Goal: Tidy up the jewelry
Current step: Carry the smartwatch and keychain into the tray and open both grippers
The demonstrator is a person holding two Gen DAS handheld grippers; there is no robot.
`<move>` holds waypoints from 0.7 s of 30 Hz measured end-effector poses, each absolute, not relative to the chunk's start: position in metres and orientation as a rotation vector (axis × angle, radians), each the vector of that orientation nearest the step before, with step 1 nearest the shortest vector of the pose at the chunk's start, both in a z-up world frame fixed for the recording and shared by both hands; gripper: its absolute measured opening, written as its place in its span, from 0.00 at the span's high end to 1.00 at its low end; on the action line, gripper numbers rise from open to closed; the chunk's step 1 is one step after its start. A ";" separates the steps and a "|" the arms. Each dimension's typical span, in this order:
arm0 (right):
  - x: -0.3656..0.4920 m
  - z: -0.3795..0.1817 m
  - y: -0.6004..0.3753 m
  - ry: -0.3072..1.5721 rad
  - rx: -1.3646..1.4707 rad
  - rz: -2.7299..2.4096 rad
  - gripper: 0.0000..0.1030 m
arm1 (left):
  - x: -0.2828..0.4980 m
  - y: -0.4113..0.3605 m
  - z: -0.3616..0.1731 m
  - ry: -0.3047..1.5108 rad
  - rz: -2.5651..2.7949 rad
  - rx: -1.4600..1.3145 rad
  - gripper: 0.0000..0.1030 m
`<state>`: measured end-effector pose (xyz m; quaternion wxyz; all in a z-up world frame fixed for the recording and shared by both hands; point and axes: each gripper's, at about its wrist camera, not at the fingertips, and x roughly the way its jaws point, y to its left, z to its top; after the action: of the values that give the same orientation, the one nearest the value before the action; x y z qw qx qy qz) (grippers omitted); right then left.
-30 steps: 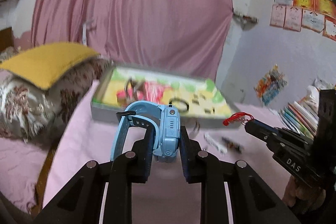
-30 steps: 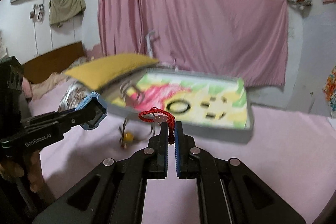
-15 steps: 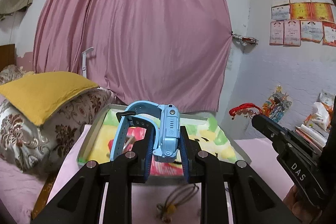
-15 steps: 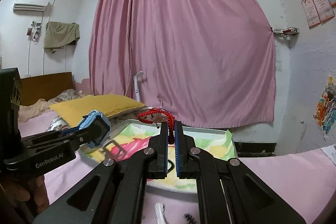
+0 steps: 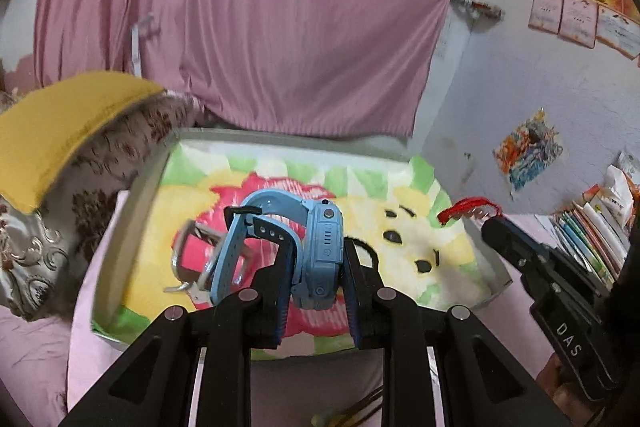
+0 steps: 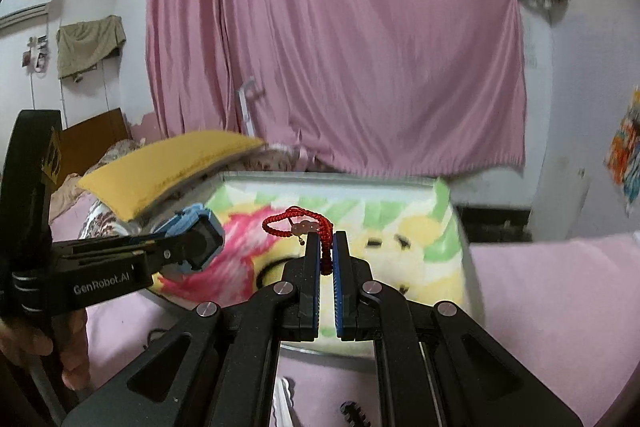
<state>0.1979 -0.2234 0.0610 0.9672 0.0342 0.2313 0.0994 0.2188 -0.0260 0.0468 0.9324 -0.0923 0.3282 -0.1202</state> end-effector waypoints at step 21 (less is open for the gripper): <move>0.237 0.017 -0.226 0.747 0.169 0.256 0.94 | 0.245 -0.034 0.017 0.886 -0.284 -0.179 0.72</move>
<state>0.2370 -0.2264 0.0171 0.9195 0.0824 0.3636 0.1244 0.2448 -0.0342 0.0169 0.8899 -0.0864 0.4264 -0.1369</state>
